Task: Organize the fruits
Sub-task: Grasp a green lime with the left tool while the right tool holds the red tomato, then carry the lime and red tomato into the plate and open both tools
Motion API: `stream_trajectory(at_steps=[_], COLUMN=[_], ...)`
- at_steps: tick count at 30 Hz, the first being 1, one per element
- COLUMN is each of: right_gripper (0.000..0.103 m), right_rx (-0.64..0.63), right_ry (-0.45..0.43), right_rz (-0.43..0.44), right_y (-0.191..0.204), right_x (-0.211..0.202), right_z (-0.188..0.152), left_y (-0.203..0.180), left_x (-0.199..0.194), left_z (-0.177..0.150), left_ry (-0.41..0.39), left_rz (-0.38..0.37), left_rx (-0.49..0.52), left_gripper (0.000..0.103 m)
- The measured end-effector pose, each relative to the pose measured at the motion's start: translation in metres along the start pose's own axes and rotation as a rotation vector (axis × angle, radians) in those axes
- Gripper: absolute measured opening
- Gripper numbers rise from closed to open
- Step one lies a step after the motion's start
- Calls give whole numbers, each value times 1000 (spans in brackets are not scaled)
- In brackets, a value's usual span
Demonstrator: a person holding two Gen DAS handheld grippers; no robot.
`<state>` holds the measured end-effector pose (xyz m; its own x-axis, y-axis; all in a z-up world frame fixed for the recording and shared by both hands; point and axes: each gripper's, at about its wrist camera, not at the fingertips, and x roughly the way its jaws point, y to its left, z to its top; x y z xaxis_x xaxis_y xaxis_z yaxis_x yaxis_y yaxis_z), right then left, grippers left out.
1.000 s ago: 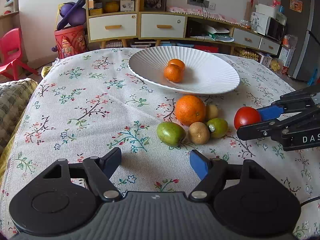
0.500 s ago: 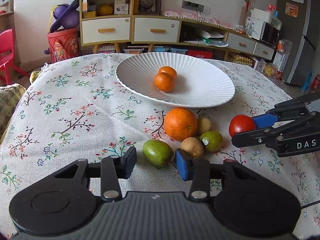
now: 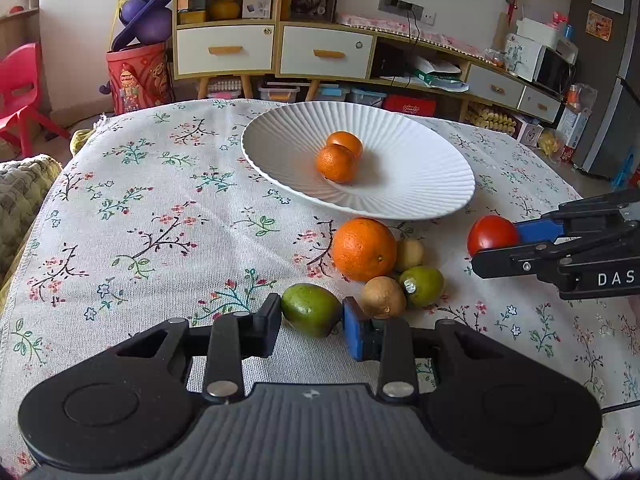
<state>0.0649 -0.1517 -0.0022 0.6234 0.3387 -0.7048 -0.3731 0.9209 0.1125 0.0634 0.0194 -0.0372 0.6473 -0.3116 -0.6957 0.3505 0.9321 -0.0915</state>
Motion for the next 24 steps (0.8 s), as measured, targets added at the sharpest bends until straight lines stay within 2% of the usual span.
stream_trajectory(at_steps=[5, 14, 24], right_gripper=[34, 34, 34], right_rx=[-5, 10, 121], right_ry=[-15, -53, -57], right_rz=[-3, -15, -40], right_y=[3, -2, -20], right_x=[-5, -5, 10], right_z=[4, 21, 31], left_y=[0, -5, -6], left_x=[-5, -18, -11], left_z=[6, 27, 41], left_ry=[24, -26, -35], left_rz=[11, -15, -6], left_rx=[-17, -41, -68], left_gripper=[18, 18, 18])
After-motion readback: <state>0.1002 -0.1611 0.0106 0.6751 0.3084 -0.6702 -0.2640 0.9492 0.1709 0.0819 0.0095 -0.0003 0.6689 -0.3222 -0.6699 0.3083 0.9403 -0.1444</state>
